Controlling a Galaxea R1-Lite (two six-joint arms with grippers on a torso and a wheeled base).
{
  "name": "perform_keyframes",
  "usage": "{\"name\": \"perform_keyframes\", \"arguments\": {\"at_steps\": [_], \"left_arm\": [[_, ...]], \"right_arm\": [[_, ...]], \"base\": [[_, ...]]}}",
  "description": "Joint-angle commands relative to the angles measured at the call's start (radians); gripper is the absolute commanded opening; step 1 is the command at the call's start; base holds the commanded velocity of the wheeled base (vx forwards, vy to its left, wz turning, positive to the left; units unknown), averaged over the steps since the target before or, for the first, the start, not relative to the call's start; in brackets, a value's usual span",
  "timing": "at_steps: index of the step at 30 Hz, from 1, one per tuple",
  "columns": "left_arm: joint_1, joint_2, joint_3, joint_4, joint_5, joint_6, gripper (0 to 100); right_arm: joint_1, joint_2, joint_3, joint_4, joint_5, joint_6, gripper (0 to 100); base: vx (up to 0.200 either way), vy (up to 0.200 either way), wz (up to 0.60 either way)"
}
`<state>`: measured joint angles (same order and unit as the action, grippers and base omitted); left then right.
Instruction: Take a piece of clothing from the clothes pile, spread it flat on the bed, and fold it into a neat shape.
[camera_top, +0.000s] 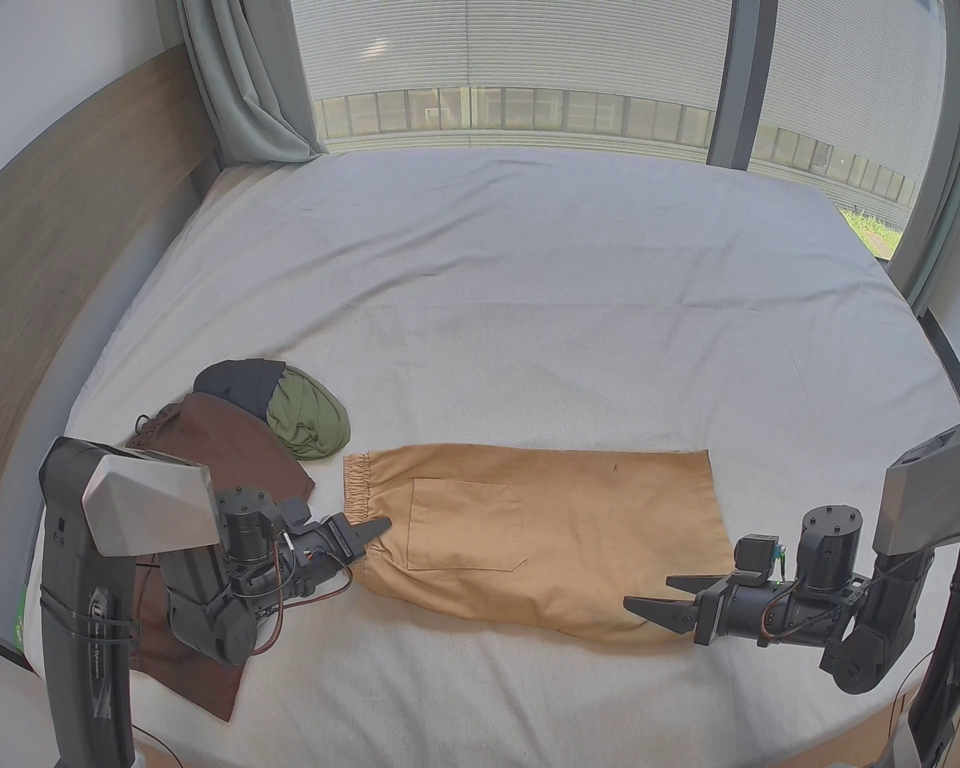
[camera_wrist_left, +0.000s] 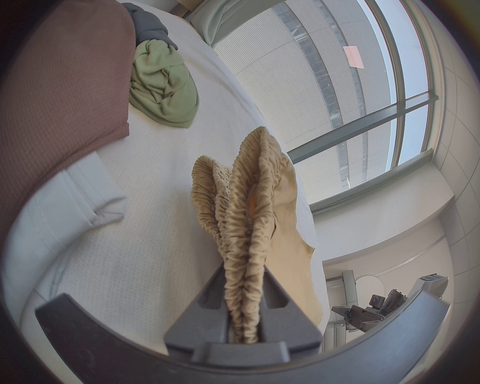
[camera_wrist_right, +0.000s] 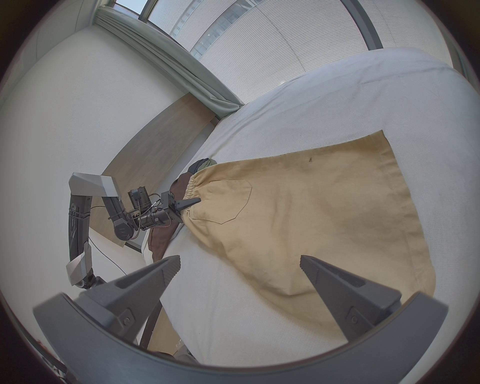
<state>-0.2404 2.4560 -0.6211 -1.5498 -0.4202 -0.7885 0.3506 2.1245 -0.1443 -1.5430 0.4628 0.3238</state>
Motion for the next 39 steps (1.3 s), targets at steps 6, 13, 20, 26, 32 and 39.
{"name": "perform_keyframes", "arguments": {"at_steps": [6,13,20,26,32,39], "left_arm": [[0.035,-0.031,0.014,-0.001,0.003,0.086,0],[0.035,-0.043,0.035,-0.001,-0.002,0.091,0],[0.047,-0.075,0.05,-0.001,-0.005,0.091,0],[0.056,-0.132,0.1,-0.001,-0.009,0.087,0],[0.092,-0.147,0.11,0.0,-0.017,0.089,0],[0.141,-0.196,0.164,0.0,-0.055,0.112,0]], "right_arm": [[-0.002,0.011,-0.001,0.0,0.0,0.0,100],[-0.009,0.022,-0.006,0.0,-0.001,0.0,100],[-0.009,0.023,-0.008,0.0,0.0,0.0,100],[-0.009,0.02,-0.008,0.0,0.0,0.0,100],[-0.007,0.02,-0.008,0.0,0.0,-0.002,100],[0.002,0.02,-0.008,0.0,-0.001,-0.003,100]], "base": [[0.0,0.0,0.0],[0.0,0.0,0.0],[0.0,0.0,0.0],[0.0,0.0,0.0],[0.0,0.0,0.0],[0.0,0.0,0.0]]}}
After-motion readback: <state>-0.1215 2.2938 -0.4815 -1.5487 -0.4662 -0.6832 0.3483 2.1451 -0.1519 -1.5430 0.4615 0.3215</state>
